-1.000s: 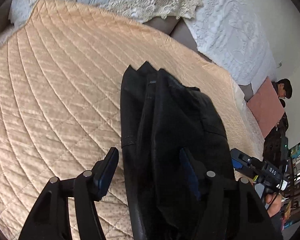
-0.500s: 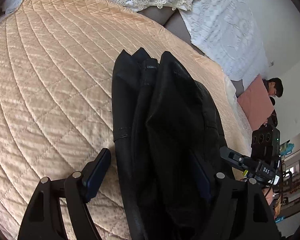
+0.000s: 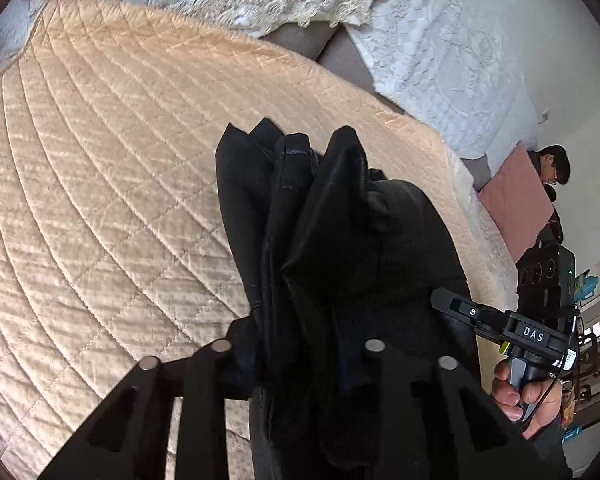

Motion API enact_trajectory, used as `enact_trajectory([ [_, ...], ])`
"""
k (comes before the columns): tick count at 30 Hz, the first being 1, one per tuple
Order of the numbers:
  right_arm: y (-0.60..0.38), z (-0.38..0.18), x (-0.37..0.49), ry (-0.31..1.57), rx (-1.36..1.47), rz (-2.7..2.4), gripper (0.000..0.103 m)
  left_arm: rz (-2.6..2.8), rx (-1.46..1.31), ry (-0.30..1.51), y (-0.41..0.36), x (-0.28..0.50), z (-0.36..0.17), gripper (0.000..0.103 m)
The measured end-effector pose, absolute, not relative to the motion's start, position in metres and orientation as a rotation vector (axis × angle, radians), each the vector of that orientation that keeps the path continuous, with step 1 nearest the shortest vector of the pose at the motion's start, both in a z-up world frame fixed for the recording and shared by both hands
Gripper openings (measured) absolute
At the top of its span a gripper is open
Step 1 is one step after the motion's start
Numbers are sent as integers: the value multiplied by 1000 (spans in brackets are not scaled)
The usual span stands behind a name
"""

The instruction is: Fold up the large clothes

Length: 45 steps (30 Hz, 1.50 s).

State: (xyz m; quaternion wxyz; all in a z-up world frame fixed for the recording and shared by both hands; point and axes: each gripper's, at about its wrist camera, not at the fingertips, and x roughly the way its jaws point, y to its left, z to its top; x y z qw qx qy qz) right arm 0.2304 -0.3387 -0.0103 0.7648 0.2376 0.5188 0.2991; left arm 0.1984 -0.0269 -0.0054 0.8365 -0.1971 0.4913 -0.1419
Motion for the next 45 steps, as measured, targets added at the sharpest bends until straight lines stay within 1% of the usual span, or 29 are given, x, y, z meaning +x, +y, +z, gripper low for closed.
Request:
enact_trajectory([
  [3, -333, 12, 228, 1083, 497, 665, 27, -314, -380, 1010, -29, 192, 13, 23],
  [10, -302, 44, 246, 1014, 479, 732, 27, -314, -385, 934, -3, 196, 45, 22],
  [18, -237, 56, 312, 995, 450, 798, 27, -241, -354, 873, 48, 249, 70, 22],
  [20, -225, 51, 328, 999, 444, 807, 29, -219, -367, 871, 63, 266, 68, 22],
  [21, -216, 44, 340, 1010, 437, 803, 32, -210, -364, 871, 69, 275, 64, 23],
  [22, -211, 37, 348, 1027, 433, 796, 38, -197, -361, 876, 76, 284, 57, 24],
  [23, -206, 26, 357, 1063, 422, 767, 39, -172, -368, 896, 84, 295, 46, 26],
  [24, -202, 13, 365, 1096, 383, 700, 39, -143, -370, 925, 90, 304, 34, 28],
  [26, -203, 4, 365, 1098, 353, 660, 39, -35, -344, 1017, 105, 317, 2, 28],
  [27, -207, 5, 359, 1091, 365, 669, 39, -5, -352, 1029, 112, 314, -7, 28],
  [29, -213, 13, 341, 1050, 339, 679, 39, -29, -395, 977, 121, 295, -4, 28],
  [33, -211, 25, 302, 999, 246, 722, 39, -70, -371, 848, 106, 245, 30, 27],
  [35, -205, 24, 290, 988, 206, 730, 39, -90, -306, 804, 90, 225, 40, 27],
  [36, -199, 19, 285, 998, 177, 732, 39, -92, -272, 804, 82, 220, 39, 27],
  [38, -186, 4, 287, 1044, 130, 719, 39, -65, -218, 866, 70, 225, 17, 28],
  [39, -183, 0, 288, 1048, 120, 714, 39, -42, -205, 902, 69, 228, 4, 31],
  [40, -183, 0, 289, 1048, 121, 706, 40, -34, -214, 911, 71, 231, -2, 31],
  [42, -188, 10, 283, 1037, 121, 683, 40, -31, -256, 903, 77, 228, 1, 31],
  [45, -195, 27, 263, 989, 69, 666, 41, 8, -243, 900, 74, 213, 19, 31],
])
